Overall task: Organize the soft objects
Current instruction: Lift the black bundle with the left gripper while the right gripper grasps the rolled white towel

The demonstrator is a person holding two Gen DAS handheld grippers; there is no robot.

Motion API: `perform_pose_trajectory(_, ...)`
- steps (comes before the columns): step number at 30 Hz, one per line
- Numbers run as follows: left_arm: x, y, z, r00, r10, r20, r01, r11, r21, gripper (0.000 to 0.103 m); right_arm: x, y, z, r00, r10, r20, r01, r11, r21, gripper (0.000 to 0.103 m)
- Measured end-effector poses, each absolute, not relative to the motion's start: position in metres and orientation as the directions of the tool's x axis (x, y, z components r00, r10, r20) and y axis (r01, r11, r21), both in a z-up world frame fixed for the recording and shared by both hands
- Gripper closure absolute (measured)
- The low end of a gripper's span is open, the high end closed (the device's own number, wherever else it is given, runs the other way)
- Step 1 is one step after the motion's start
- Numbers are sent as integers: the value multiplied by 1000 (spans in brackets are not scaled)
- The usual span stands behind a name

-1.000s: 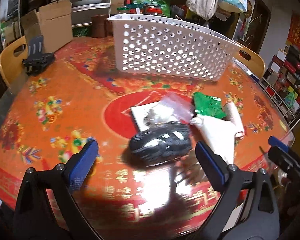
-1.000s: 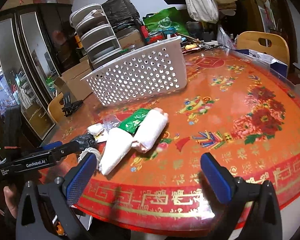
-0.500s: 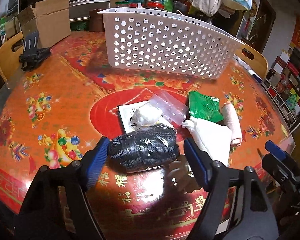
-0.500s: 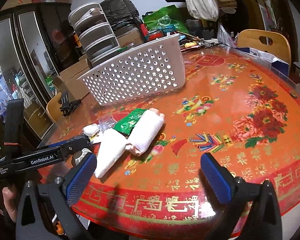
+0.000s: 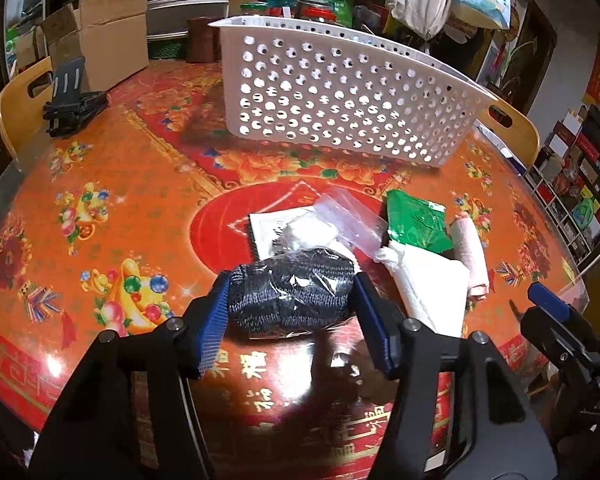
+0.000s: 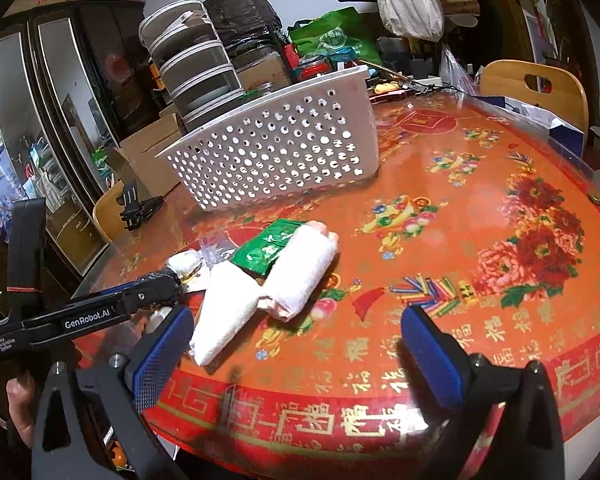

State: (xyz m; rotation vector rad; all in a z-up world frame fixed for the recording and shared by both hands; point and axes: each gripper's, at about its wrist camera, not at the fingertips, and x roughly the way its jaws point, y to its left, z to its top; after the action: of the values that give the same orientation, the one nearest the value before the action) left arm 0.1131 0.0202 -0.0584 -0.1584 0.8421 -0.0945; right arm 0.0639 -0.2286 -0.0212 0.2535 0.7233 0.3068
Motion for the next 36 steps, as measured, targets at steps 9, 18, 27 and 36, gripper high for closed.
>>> perform_pose_trajectory(9, 110, 54, -53, 694, -156, -703, -6, 975, -223, 46, 90, -217, -27, 678, 338, -652, -158, 934, 320, 14)
perform_pose_trajectory(18, 110, 76, -56, 698, -171, -695, -23, 965, -260, 46, 111, -204, -33, 647, 276, -711, -134, 959, 250, 55)
perform_pose_trajectory(27, 108, 85, -59, 699, -180, -692, -27, 960, -277, 46, 114, -197, -36, 626, 250, -738, -135, 968, 214, 66)
perform_pose_trajectory(36, 107, 89, -59, 702, -177, -690, -38, 958, -284, 46, 111, -201, -29, 649, 230, -725, -135, 973, 189, 72)
